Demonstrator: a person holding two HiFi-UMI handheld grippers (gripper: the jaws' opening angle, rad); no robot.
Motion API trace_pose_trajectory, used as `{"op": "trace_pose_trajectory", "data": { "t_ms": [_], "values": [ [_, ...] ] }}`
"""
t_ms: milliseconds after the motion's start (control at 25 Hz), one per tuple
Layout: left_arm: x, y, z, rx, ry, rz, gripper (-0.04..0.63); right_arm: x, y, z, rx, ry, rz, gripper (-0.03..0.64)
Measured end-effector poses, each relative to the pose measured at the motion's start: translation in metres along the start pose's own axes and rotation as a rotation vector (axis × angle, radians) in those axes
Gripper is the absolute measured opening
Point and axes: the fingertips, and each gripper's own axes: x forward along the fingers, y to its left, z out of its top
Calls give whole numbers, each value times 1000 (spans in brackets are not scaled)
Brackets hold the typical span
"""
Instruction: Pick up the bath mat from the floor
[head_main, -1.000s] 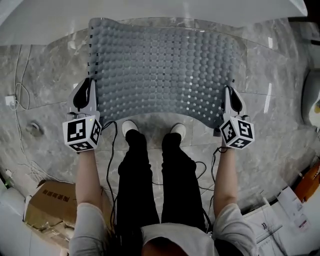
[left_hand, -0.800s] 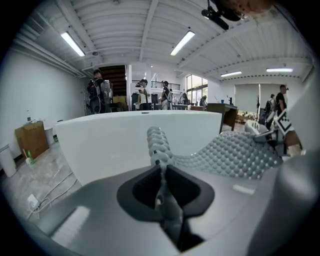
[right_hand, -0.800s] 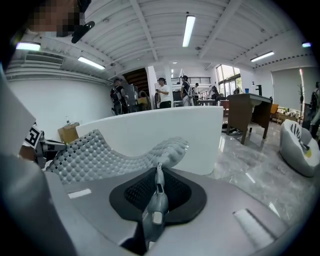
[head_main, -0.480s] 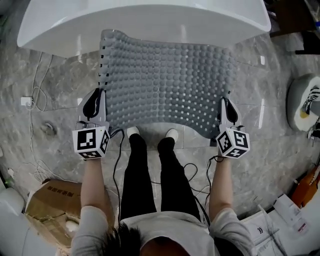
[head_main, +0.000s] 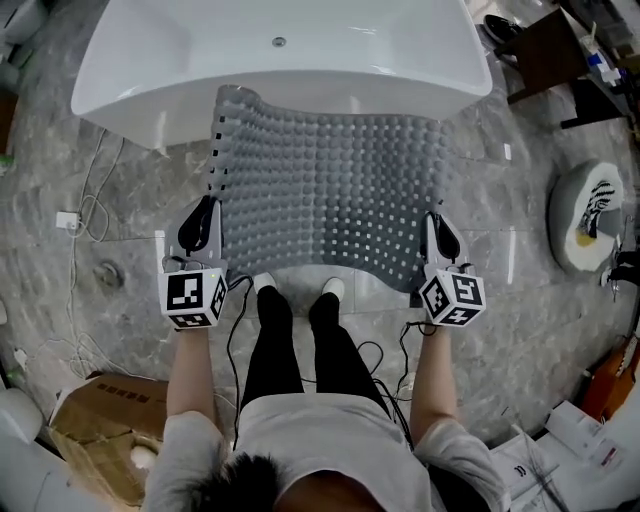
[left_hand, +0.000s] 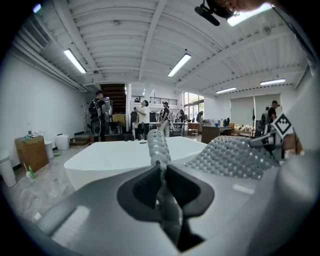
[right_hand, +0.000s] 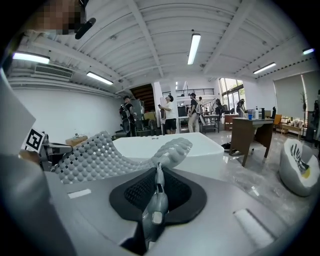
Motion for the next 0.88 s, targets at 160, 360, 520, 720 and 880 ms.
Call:
{"op": "trace_pose_trajectory", "data": {
  "t_ms": [160, 360, 520, 720, 880],
  "values": [
    [-27, 0, 32, 9, -25, 4, 41, -27, 11, 30, -8, -23, 6, 40],
    [-55, 3, 71, 15, -58, 16, 40, -54, 21, 67, -19, -62, 8, 40],
    [-71, 5, 96, 27, -81, 18, 40, -72, 29, 93, -30, -91, 10, 40],
    [-86, 1, 124, 40, -117, 11, 40, -92, 33, 122, -45, -129, 4, 40],
    [-97, 4, 147, 38, -158, 13, 40, -106, 35, 145, -53, -167, -10, 40]
  ]
}}
